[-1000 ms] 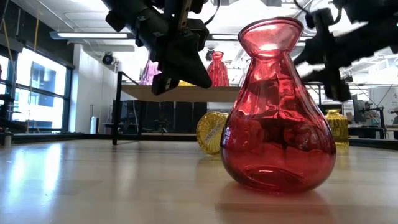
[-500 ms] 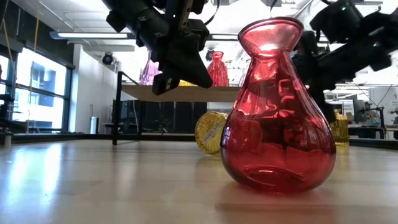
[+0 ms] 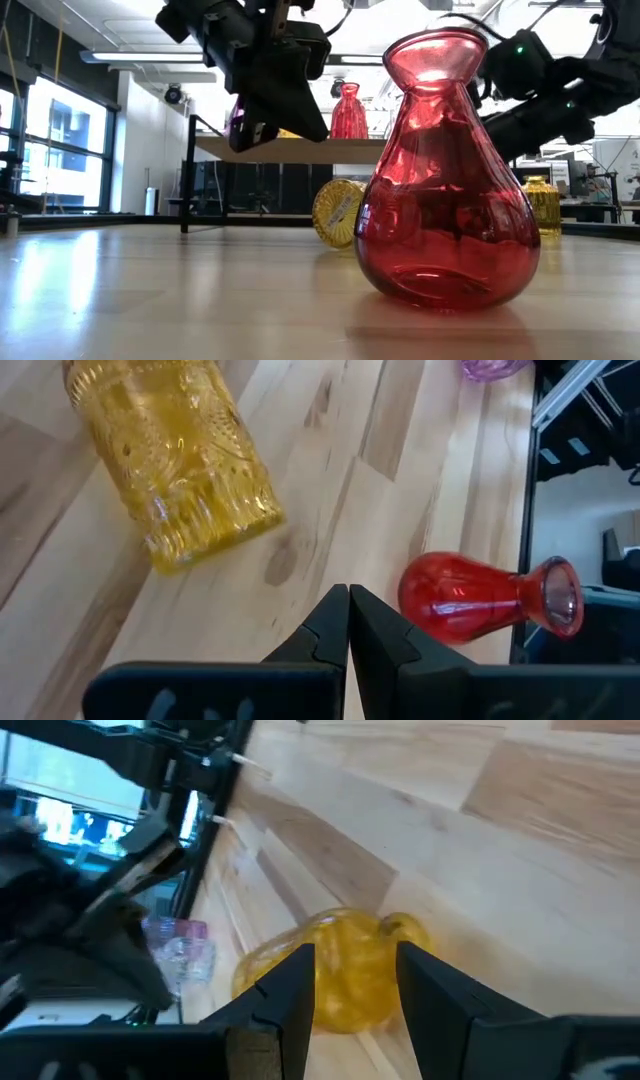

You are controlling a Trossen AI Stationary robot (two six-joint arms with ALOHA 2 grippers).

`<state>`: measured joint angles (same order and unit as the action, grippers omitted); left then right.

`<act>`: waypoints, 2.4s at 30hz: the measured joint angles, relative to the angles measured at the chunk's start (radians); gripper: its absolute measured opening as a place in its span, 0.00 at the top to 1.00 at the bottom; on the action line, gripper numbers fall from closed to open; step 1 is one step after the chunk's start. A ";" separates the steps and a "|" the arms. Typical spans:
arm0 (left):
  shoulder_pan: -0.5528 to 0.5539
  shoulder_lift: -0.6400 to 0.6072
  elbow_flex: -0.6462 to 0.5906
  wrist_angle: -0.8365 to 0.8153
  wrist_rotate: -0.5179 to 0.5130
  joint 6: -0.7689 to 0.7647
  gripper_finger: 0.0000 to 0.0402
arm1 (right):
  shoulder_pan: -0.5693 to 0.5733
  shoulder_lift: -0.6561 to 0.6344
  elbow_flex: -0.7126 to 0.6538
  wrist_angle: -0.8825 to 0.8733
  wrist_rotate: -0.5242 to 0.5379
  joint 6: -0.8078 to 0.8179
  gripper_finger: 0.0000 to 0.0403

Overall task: Sort vases onto shelf
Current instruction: Put the bottom yellow vase on the shelf and align it with the other yellow vase

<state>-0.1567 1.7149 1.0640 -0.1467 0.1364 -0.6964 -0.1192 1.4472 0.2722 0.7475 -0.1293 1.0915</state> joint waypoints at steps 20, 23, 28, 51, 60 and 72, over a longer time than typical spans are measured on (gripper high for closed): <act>-0.022 0.068 -0.001 0.071 -0.002 -0.029 0.99 | -0.001 0.061 0.006 0.036 0.006 0.010 0.69; -0.014 0.092 -0.001 0.106 0.032 -0.053 0.99 | -0.001 0.061 0.020 0.034 0.009 0.006 0.69; -0.014 0.097 -0.001 0.108 0.039 -0.060 0.99 | -0.001 0.072 0.034 -0.005 0.017 -0.009 0.69; 0.046 0.145 -0.001 0.078 0.038 -0.024 0.99 | 0.010 0.144 0.035 0.080 -0.108 0.029 0.69; 0.058 0.145 -0.001 0.059 0.045 0.002 0.99 | 0.068 0.144 0.035 0.081 -0.104 0.067 0.69; 0.057 0.145 -0.001 0.058 0.046 0.019 0.99 | 0.116 0.143 0.035 0.060 -0.058 0.109 0.81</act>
<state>-0.0994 1.8595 1.0630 -0.0890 0.1820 -0.6774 -0.0036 1.5903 0.3073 0.8071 -0.1876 1.2003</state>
